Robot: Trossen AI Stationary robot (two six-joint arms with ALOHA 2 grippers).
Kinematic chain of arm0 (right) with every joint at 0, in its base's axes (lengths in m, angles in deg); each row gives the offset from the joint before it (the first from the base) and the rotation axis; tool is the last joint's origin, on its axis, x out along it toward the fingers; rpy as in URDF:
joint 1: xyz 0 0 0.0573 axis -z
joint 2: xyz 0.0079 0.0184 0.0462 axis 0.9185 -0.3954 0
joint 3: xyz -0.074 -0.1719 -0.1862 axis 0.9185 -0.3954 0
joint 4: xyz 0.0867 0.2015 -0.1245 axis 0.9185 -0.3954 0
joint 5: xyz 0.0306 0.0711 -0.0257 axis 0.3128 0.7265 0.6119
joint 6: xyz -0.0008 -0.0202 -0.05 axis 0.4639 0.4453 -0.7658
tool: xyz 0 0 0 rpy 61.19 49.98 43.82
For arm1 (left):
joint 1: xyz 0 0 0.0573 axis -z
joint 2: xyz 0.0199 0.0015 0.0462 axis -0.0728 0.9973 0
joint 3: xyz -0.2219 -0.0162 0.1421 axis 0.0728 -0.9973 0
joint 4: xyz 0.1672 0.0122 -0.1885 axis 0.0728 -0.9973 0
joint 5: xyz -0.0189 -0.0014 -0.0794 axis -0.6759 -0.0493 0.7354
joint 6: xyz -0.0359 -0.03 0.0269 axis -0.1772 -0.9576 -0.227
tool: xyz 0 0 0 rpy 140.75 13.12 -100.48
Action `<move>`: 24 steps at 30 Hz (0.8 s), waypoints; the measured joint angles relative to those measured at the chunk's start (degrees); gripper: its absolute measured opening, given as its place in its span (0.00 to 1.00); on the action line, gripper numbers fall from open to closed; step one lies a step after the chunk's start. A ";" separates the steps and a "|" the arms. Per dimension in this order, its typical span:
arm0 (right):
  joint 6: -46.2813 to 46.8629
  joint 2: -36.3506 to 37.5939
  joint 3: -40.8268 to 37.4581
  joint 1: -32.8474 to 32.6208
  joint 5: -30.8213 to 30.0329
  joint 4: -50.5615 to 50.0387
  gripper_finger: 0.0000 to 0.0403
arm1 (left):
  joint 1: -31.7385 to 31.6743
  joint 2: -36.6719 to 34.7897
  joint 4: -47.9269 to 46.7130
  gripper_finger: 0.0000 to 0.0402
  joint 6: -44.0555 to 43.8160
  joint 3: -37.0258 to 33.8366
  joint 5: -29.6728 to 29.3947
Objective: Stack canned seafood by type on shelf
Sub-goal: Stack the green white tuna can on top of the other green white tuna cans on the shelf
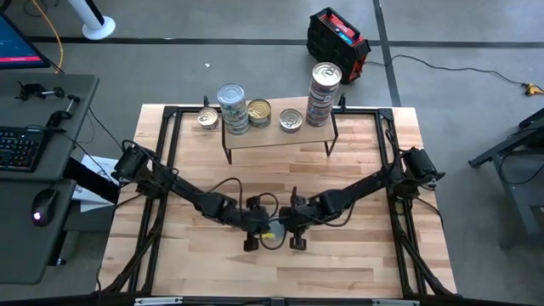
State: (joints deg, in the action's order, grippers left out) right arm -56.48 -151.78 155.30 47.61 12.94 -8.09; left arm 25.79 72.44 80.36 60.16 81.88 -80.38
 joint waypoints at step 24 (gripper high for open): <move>-8.03 -3.22 1.36 1.13 0.51 0.78 0.00 | 2.29 -20.06 -13.21 0.00 -4.53 -12.68 -5.86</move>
State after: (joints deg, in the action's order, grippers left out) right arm -64.51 -155.00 156.65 48.75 13.45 -7.31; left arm 28.08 52.39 67.15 55.63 69.20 -86.24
